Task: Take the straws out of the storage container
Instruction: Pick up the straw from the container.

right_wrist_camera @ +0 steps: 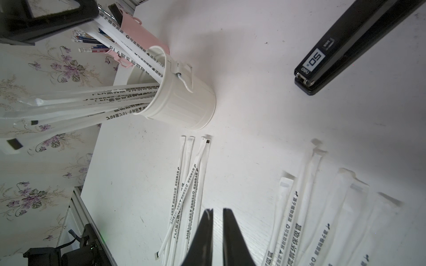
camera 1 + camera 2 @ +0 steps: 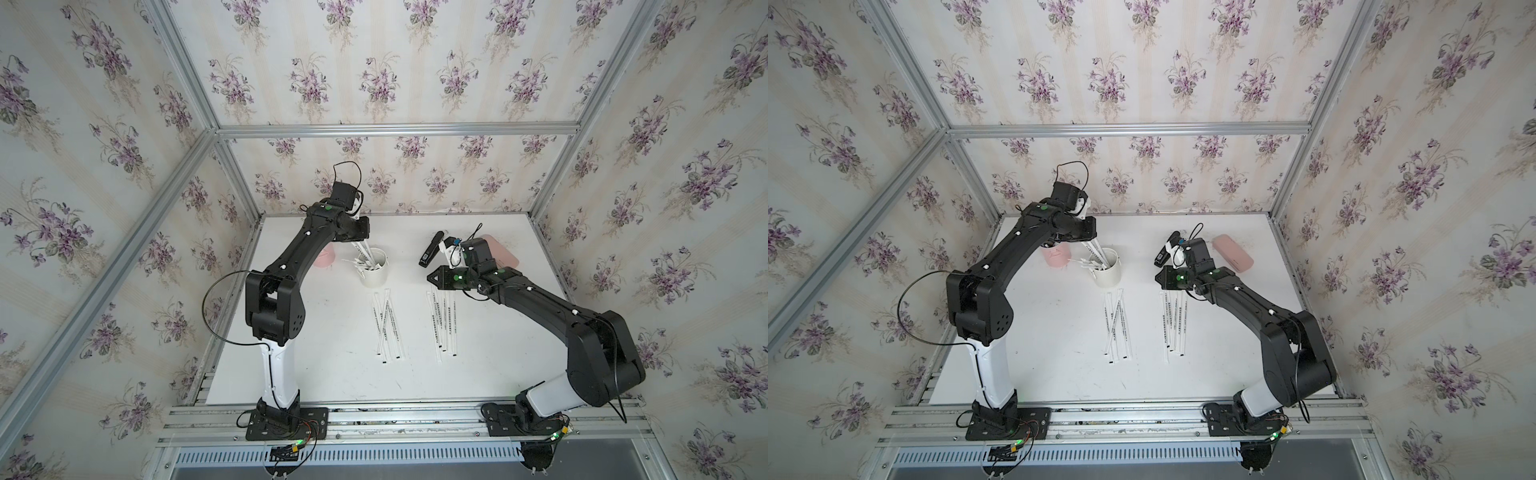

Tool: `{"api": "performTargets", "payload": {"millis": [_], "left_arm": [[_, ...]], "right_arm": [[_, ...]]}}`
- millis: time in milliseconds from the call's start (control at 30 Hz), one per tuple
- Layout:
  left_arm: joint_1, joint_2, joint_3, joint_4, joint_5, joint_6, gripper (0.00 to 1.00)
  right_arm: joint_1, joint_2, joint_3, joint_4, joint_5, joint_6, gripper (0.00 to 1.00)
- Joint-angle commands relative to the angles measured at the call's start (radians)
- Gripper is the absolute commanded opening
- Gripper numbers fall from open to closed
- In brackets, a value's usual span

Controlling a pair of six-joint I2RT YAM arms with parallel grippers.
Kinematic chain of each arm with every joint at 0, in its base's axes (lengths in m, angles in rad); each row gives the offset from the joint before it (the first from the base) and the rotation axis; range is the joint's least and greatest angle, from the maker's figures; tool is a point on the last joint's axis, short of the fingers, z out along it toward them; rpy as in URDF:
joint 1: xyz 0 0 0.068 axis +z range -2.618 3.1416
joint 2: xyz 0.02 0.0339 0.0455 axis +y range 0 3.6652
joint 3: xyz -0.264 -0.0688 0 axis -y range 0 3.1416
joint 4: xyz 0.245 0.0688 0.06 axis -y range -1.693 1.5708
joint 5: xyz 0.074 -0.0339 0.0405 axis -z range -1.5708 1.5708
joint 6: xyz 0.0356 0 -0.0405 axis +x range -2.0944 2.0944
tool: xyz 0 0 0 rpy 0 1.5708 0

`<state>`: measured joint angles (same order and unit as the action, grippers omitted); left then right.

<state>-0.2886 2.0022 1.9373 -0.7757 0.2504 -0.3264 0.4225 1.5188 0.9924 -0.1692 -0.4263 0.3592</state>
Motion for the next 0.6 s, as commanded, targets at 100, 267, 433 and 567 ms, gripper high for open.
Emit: {"api": "performTargets", "payload": {"millis": [100,267,433,567], "left_arm": [[-0.007,-0.045,0.039,-0.019,0.019,0.044,0.05],[-0.019,-0.088,0.1,-0.048,0.017,0.083,0.01],[-0.041,-0.158,0.184,-0.078,0.0,0.131,0.0],[-0.073,-0.252,0.218,-0.113,-0.017,0.177,0.0]], "right_arm": [[0.0,-0.019,0.001,0.009,0.004,0.001,0.14],[0.0,-0.033,0.009,0.004,0.001,0.006,0.14],[0.0,-0.065,0.027,-0.012,0.011,0.005,0.13],[0.0,-0.096,0.022,-0.018,0.021,0.011,0.13]]}}
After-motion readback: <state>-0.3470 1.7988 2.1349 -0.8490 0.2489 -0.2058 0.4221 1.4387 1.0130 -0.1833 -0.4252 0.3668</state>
